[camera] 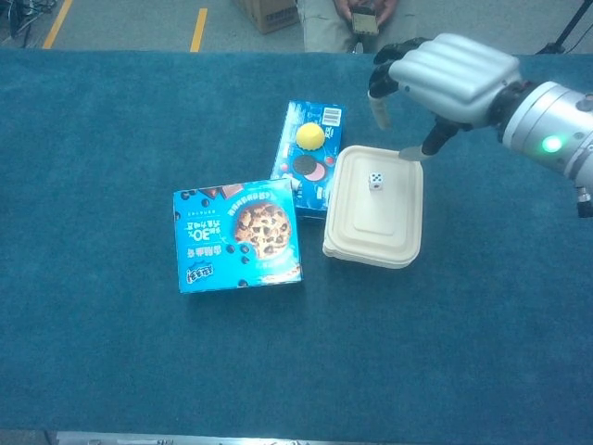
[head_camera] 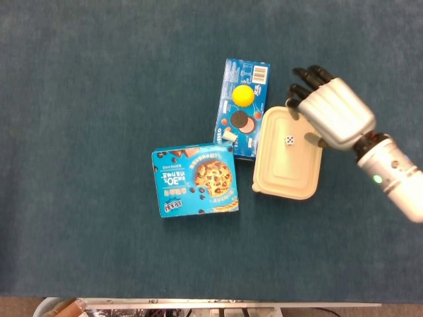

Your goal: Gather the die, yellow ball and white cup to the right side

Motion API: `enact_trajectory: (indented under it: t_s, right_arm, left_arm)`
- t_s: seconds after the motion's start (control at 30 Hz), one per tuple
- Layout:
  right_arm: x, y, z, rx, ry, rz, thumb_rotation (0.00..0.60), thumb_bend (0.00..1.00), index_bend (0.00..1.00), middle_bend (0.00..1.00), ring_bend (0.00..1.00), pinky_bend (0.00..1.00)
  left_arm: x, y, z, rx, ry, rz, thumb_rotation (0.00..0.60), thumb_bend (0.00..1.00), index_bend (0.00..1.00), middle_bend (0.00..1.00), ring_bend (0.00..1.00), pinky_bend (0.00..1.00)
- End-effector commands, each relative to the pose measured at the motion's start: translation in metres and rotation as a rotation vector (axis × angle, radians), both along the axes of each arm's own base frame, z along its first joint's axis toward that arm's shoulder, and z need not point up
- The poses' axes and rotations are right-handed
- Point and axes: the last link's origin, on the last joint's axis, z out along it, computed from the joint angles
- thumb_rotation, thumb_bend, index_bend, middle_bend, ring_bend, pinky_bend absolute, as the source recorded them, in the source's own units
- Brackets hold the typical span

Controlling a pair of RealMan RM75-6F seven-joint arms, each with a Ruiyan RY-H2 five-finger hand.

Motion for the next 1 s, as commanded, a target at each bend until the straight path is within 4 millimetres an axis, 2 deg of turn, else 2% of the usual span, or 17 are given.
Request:
enact_trajectory:
  t_s: [0.03,0.3,0.57,0.77,1.0]
  right_arm:
    - [-0.001,0.000,-0.012,0.020,0.032,0.005,0.600,0.13,0.49,0.29,0.07,0.09]
    - [-0.002,0.000,-0.026,0.031,0.055,0.010,0.600,0.14,0.49,0.29,0.06,0.07]
    - [-0.004,0.001,-0.030,0.038,0.084,0.019,0.600,0.15,0.49,0.29,0.06,0.06]
    - [-0.009,0.000,-0.035,0.047,0.101,0.014,0.600,0.24,0.49,0.29,0.06,0.06]
    - [-0.011,-0.001,-0.041,0.060,0.115,0.011,0.600,0.26,0.49,0.29,0.06,0.06]
  left_arm:
    - [-0.001,-0.001,0.000,-0.001,-0.001,0.004,0.600,0.29,0.37,0.40,0.33,0.25]
    - [-0.003,-0.003,0.001,-0.010,-0.004,0.014,0.600,0.29,0.37,0.40,0.33,0.24]
    - [-0.002,-0.003,0.001,-0.012,-0.013,0.009,0.600,0.29,0.37,0.40,0.33,0.24]
    - [-0.001,-0.003,0.000,-0.016,-0.017,0.010,0.600,0.29,0.36,0.40,0.33,0.24]
    - [-0.001,-0.003,0.001,-0.016,-0.017,0.010,0.579,0.29,0.36,0.40,0.33,0.24]
